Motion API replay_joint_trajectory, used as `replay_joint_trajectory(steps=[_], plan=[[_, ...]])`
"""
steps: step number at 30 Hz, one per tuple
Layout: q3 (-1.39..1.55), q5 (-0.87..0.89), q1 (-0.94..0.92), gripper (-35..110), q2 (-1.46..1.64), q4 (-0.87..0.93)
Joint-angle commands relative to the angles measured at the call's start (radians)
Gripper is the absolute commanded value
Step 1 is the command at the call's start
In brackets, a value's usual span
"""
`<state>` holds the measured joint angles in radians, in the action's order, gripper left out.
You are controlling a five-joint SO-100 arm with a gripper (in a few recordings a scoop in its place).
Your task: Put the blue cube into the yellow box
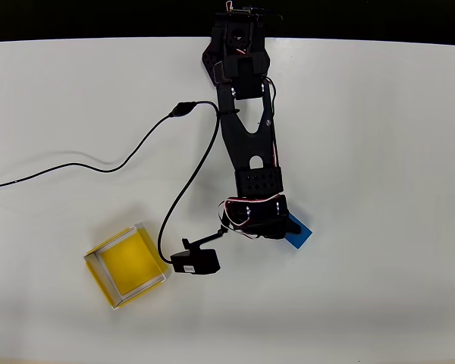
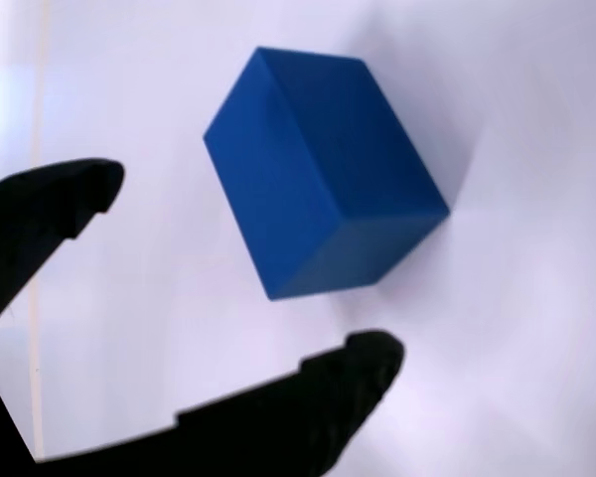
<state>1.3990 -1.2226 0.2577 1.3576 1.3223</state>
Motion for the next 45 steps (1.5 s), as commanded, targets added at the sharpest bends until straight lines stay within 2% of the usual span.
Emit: replay_joint_trajectory(steps=[1,15,24,30,36,39,45], plan=[[-0.172,0.005,0.051,47,0.012,0.044],[-0.353,0.097,0.201,45,-0.126,0.13],[-0.394,0.094,0.16,56,-0.16,0.184],[-0.411,0.104,0.193,50,-0.129,0.186],[-0.425,0.124,0.249,53,-0.138,0.186],[-0.426,0.144,0.273,50,-0.135,0.187],[-0.426,0.141,0.256,48,-0.141,0.225]])
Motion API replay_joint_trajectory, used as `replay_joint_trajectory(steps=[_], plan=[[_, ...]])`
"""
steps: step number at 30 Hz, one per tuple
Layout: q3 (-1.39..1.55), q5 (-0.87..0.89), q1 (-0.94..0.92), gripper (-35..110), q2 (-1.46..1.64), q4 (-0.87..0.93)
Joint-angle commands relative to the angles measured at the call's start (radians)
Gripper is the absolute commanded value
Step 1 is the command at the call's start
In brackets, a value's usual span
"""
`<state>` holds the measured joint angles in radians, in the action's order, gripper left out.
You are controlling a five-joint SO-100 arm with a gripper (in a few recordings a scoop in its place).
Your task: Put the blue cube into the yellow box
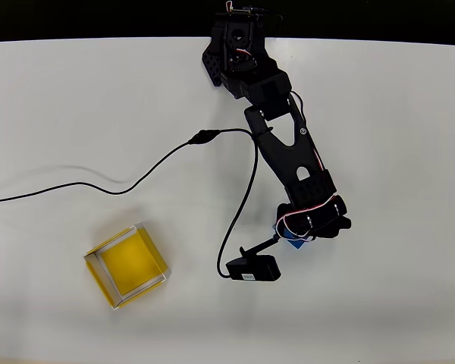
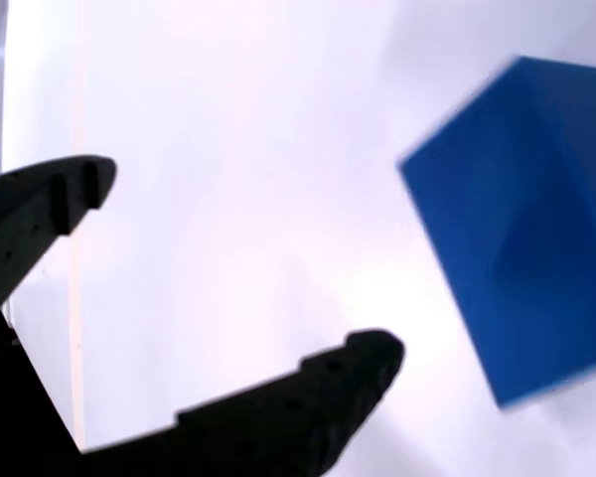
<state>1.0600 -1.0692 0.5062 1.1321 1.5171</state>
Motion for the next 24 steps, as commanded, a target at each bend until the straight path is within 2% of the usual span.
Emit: replay_joint_trajectory(steps=[1,14,24], plan=[[-0.086,-0.014,0.0,48,0.084,0.04],[-0.02,-0.037,-0.147,46,0.11,0.066],[0.028,-0.037,-0.172,46,0.054,0.023]])
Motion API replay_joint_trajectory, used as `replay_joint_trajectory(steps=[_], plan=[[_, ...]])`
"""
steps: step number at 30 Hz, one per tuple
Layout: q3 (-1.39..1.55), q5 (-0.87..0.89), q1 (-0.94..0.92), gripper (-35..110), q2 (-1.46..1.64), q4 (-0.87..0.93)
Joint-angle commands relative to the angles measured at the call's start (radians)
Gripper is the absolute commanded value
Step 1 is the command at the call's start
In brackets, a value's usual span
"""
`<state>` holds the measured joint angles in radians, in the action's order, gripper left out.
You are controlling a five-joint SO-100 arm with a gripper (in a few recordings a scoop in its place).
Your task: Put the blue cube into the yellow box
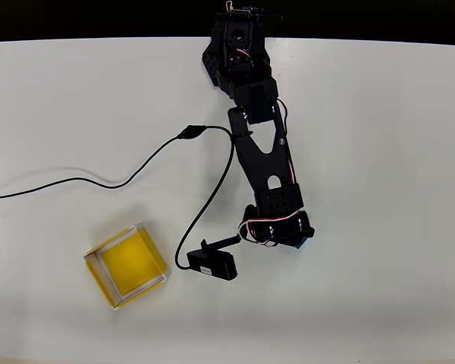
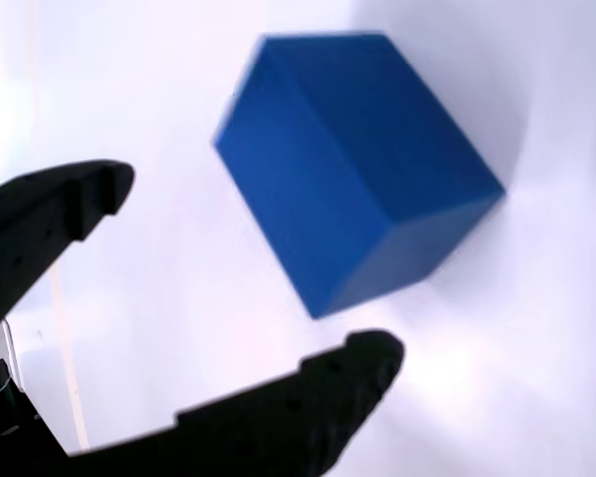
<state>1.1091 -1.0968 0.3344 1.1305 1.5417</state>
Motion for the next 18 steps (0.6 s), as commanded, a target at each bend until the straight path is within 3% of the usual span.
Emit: replay_joint_trajectory(steps=[1,7,12,18], plan=[[-0.018,-0.008,0.002,46,0.052,-0.008],[-0.014,0.002,0.005,46,0.015,-0.041],[-0.028,0.012,0.002,62,-0.041,-0.054],[-0.041,0.011,0.008,58,-0.074,-0.077]])
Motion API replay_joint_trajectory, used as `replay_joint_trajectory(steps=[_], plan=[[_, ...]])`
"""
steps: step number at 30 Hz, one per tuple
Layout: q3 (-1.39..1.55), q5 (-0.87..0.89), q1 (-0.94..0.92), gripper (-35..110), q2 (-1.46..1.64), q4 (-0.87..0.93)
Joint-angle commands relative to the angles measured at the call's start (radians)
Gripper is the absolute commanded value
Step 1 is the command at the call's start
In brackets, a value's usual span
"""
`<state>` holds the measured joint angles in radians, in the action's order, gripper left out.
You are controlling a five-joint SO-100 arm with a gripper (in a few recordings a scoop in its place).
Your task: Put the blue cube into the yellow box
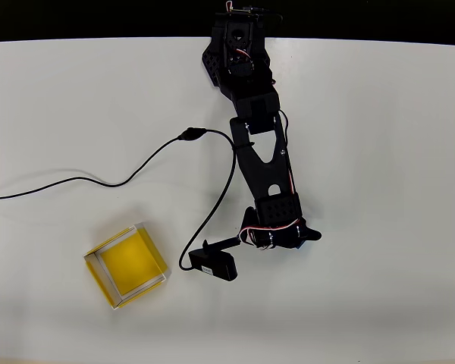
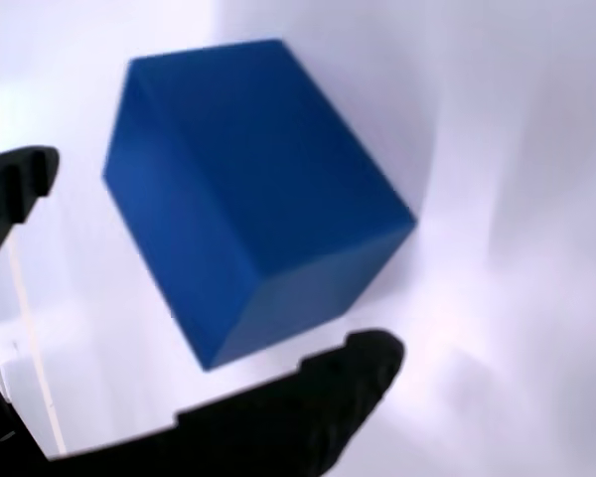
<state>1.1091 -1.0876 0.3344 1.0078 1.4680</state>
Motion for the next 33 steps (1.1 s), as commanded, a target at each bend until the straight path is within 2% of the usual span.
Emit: replay_joint_trajectory(steps=[1,4,15,18,21,23,28,33], plan=[[-0.051,0.002,0.008,59,0.037,-0.003],[-0.072,0.003,0.008,63,0.012,-0.003],[-0.167,0.015,0.018,63,-0.061,0.018],[-0.175,0.015,0.029,52,-0.061,0.02],[-0.176,0.015,0.046,31,-0.055,0.028],[-0.176,0.018,0.055,21,-0.051,0.032],[-0.179,0.025,0.067,10,-0.049,0.037],[-0.181,0.026,0.069,9,-0.049,0.038]])
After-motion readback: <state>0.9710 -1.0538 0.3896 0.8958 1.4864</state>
